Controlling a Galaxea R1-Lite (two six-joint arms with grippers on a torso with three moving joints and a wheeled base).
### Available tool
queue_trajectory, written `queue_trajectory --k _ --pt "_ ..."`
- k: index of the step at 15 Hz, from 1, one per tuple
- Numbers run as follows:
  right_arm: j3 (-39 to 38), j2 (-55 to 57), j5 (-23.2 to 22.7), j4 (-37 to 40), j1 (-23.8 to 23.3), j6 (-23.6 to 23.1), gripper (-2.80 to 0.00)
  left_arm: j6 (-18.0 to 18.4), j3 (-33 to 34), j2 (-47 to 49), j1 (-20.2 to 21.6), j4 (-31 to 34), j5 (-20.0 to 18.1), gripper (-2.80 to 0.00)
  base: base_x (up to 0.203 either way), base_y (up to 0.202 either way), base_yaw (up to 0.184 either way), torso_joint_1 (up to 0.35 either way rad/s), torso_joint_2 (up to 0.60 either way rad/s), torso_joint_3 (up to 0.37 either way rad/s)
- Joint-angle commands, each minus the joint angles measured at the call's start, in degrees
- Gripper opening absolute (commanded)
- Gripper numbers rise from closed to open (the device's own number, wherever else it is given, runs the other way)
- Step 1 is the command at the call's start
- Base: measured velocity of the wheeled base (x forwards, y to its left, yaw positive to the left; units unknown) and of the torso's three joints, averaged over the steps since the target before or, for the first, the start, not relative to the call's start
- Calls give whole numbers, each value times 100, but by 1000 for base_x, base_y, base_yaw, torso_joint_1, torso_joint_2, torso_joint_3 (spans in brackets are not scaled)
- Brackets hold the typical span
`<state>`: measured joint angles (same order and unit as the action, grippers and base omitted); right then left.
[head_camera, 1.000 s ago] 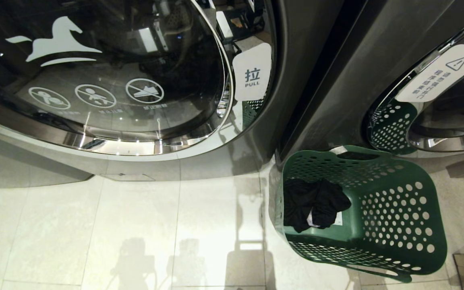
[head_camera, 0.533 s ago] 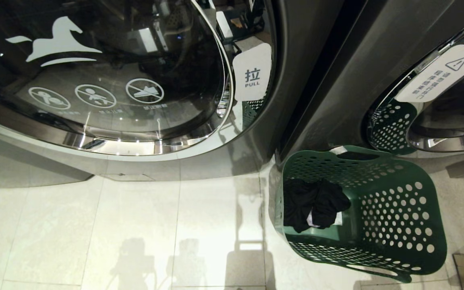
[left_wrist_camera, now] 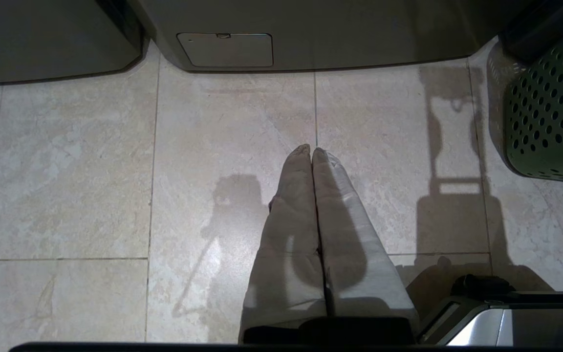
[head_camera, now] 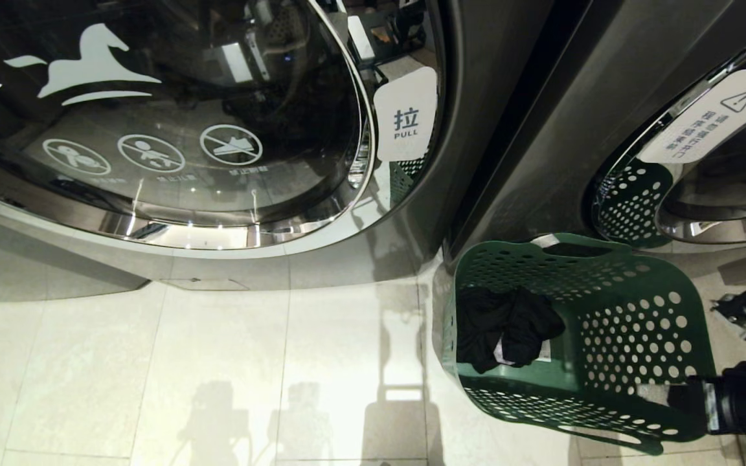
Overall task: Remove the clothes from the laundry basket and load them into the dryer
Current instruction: Take the clothes out of the basket
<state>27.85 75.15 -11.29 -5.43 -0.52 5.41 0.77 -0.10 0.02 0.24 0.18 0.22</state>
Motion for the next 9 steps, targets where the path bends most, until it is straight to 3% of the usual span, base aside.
queue_trajectory --k 1,5,9 --pt "-192 1020 2 -617 -7 53 0 2 1 -2 2 -1 4 -280 0 0 0 0 0 0" --pt "-544 2524 -18 -2311 -13 143 0 2 1 -2 2 -1 -5 -280 0 0 0 0 0 0" --pt "-337 4023 -25 -3525 -62 157 0 2 1 -2 2 -1 -5 -280 0 0 0 0 0 0"
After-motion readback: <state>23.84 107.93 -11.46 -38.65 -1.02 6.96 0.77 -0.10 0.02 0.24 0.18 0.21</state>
